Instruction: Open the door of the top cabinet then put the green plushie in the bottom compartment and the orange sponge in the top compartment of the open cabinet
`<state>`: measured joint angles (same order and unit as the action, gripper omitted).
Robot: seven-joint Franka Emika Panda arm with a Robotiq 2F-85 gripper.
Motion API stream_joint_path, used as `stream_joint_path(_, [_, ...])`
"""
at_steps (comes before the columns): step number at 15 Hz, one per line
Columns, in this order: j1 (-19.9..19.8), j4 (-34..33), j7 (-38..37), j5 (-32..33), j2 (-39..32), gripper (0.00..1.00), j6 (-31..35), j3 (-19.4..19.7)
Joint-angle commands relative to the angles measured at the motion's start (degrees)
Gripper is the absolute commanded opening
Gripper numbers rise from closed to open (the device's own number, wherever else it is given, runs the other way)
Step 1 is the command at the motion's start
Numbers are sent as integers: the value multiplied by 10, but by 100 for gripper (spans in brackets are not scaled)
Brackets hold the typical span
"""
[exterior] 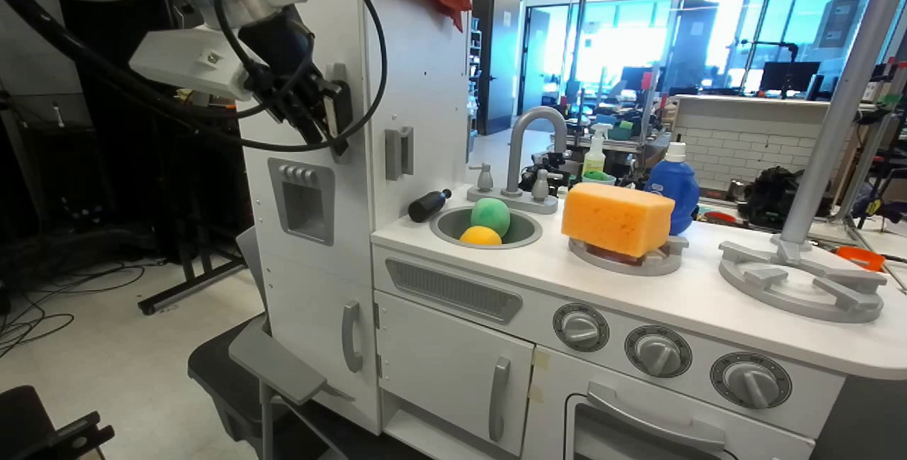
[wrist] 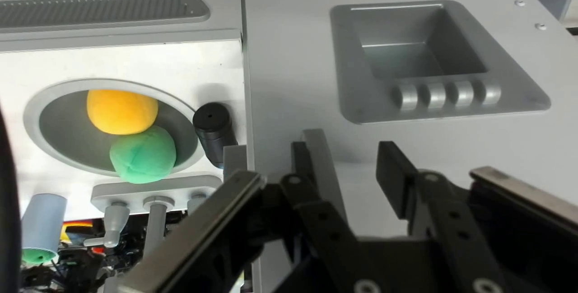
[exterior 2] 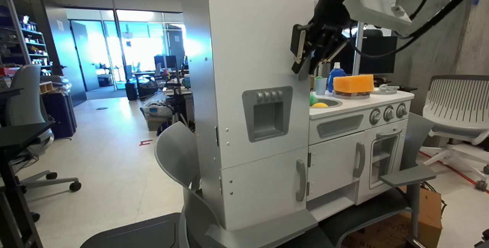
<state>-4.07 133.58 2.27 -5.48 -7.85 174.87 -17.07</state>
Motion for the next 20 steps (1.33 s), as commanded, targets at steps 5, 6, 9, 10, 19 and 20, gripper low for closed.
stream_joint_path(5, [33, 26, -29, -5, 27, 4, 9, 48])
stream_joint_path(6, [32, 34, -68, 27, 28, 4, 16, 53])
stream_joint_path(9, [79, 65, -184, 115, 55, 4, 0, 107])
stream_joint_path(10, [92, 75, -225, 146, 63, 4, -2, 121])
stream_joint_path(19, [122, 124, -589, 395, 129, 4, -94, 80])
stream_joint_path(20, [126, 129, -631, 418, 136, 4, -108, 65])
